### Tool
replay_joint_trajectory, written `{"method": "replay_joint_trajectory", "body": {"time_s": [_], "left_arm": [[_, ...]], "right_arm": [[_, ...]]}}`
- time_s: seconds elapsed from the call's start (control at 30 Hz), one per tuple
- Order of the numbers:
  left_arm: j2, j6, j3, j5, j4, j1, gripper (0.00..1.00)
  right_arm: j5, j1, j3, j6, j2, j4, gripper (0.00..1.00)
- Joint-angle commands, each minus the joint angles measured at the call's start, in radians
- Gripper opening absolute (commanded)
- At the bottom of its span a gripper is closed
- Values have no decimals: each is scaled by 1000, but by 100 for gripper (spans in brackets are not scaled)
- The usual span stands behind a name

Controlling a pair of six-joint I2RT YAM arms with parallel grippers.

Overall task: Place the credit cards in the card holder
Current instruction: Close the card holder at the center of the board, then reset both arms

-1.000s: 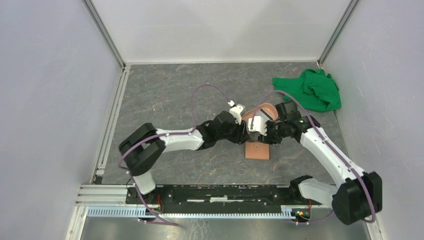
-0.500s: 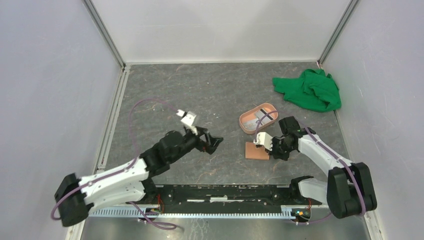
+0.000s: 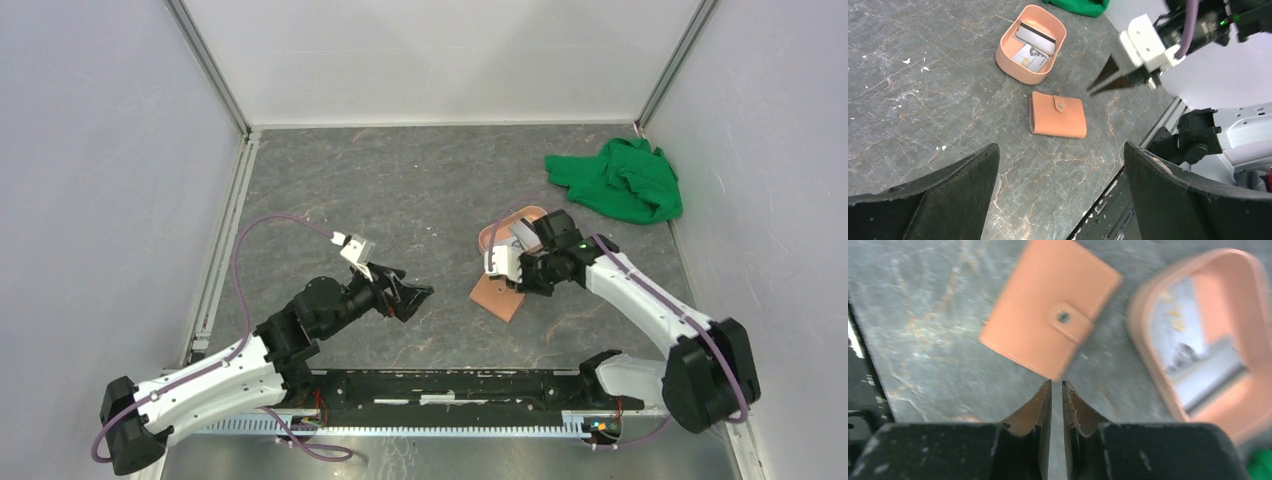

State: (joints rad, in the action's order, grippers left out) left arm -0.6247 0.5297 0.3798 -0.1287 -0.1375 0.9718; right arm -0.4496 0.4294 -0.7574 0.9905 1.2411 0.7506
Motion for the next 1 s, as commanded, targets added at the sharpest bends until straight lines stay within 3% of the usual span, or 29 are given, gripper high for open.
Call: {"method": "replay_joint_trajectory", "body": {"time_s": [0.0,0.03,0.1,0.17,0.2,0.23,0.4,0.53,0.63,0.97], "left_arm": [[9,30,134,37,93,-4,100],[6,21,161,37,111,-5,100],[-13,5,216,37,131,-10,100],[-45,-12,287,48,184,-24,100],[-65,-23,326,63,200,-36,100],[-85,-31,369,76,219,-51,100],[-173,-27,559,227,301,-209,100],[-231,-82,711,245,420,-278,100],[-253,-128,786,230,485,-282,100],[-222,-115,771,241,522,-283,100]], "right_arm": [[102,-77,-123,-13,-149,51,21],[77,-120,-165,-15,-181,69,23],[58,-160,-266,-51,-234,74,37],[83,-177,-347,-117,-291,17,64],[109,-182,-364,-186,-327,-58,85],[101,-199,-369,-240,-356,-110,98],[23,-255,-415,-478,-359,-188,98],[179,-261,-446,-705,-404,-294,98],[264,-262,-541,-798,-387,-258,98],[218,-274,-638,-778,-380,-205,98]]}}
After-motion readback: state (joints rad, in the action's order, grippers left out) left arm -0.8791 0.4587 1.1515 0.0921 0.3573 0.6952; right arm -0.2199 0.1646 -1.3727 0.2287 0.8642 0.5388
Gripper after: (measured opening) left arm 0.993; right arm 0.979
